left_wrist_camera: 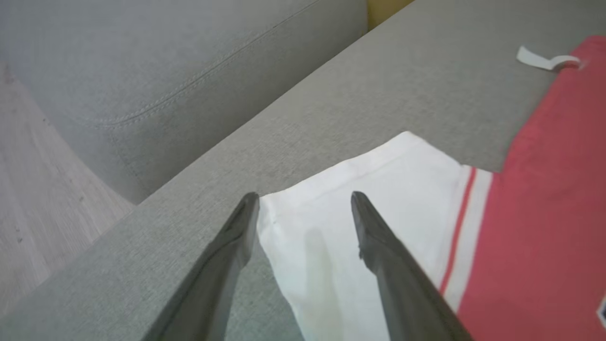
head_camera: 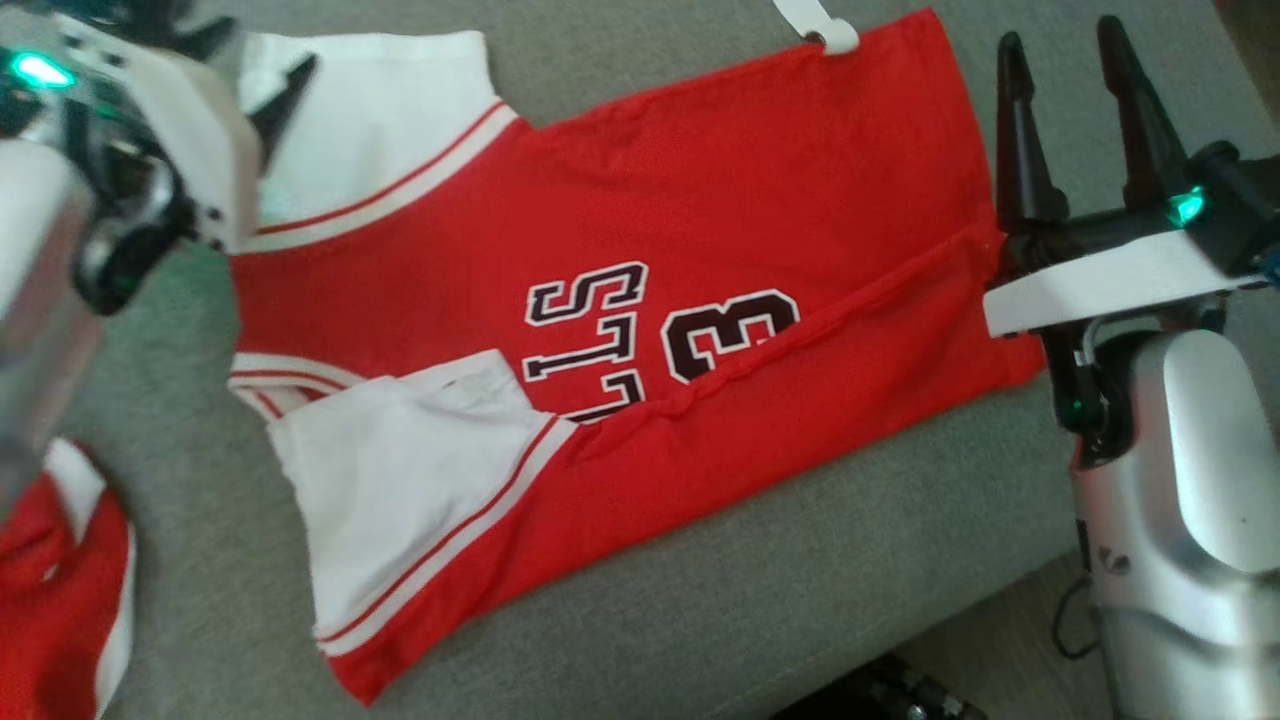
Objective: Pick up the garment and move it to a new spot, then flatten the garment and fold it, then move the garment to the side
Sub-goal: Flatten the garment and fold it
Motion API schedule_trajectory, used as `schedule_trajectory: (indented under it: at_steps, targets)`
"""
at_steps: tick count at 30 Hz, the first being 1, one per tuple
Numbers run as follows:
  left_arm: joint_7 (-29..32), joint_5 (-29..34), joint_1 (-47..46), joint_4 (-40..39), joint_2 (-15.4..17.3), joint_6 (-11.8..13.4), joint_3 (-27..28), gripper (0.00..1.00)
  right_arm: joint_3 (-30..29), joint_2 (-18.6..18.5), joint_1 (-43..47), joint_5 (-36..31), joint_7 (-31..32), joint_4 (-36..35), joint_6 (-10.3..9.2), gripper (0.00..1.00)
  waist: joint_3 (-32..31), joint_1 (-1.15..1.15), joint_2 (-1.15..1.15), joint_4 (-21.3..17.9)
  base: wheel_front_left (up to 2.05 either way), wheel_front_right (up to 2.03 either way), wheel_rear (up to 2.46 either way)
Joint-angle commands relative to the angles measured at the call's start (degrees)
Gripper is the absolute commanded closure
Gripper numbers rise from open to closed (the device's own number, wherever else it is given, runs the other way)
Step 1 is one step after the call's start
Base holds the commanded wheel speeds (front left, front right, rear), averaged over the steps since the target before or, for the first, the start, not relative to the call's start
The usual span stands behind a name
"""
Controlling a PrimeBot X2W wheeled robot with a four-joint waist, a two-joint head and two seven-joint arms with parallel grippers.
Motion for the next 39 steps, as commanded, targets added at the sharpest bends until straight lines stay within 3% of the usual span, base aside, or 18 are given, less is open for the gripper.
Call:
schedule_trajectory:
  at_steps: [1, 9, 18, 19, 20, 24, 29, 34, 39]
  targets:
    - [0.41, -0.92, -4.82, 0.59, 3.28, 0.11, 1.3, 0.0, 1.63, 0.54, -1.51, 0.35, -0.59, -2.51, -0.04, 0.0, 2.14, -0.01, 0.0, -2.1, 0.0, 0.0, 0.0]
    - [3.74, -4.47, -7.5, 8.06, 4.23, 0.11, -2.06, 0.0, 1.58, 0.65, -1.4, 0.88, -0.65, -3.07, -0.04, 0.0, 3.48, -0.01, 0.0, -3.65, 0.0, 0.0, 0.0]
    - [6.1, -9.6, -8.2, 9.54, 3.67, 0.1, -4.36, 0.0, 0.85, 0.66, -1.13, 1.46, -0.19, -3.43, -0.04, 0.0, 4.84, -0.01, 0.0, -4.09, 0.0, 0.0, 0.0]
    - [6.86, -10.5, -8.15, 8.93, 3.53, 0.1, -4.93, 0.29, 0.52, 0.66, -1.13, 1.33, -0.13, -3.5, -0.04, 0.0, 4.96, -0.01, 0.0, -3.87, 0.0, 0.0, 0.0]
    - [7.52, -11.34, -8.15, 8.41, 3.49, 0.1, -5.41, 0.99, 0.2, 0.66, -1.16, 1.1, -0.05, -3.55, -0.04, 0.0, 5.03, -0.01, 0.0, -3.64, 0.0, 0.0, 0.0]
    - [6.29, -13.14, -8.3, 6.47, 3.13, 0.1, -6.81, 1.0, -0.65, 0.66, -1.74, -0.52, 0.7, -3.56, -0.04, 0.0, 4.33, -0.01, 0.0, -2.09, 0.0, 0.0, 0.0]
    - [-3.34, -12.95, -8.67, 5.44, 1.08, 0.1, -6.33, 1.0, -1.46, -0.05, -2.94, -2.84, 3.1, -3.29, -0.04, 0.0, 1.97, -0.01, 0.0, 1.49, 0.0, 0.0, 0.0]
    - [-14.14, -10.15, -8.46, 4.59, -1.78, 0.12, -6.08, 1.0, -1.55, -4.04, -4.07, -2.71, 7.28, -1.88, -0.04, 0.0, -1.42, -0.01, 0.0, 6.43, 0.0, 0.0, 0.0]
    - [-20.95, -6.77, -6.81, 0.44, -3.06, 1.12, -7.12, 1.0, 1.09, -10.63, -4.89, -0.47, 13.67, 1.85, -0.04, 0.0, -3.92, -0.01, 0.0, 11.63, 0.0, 0.0, 0.0]
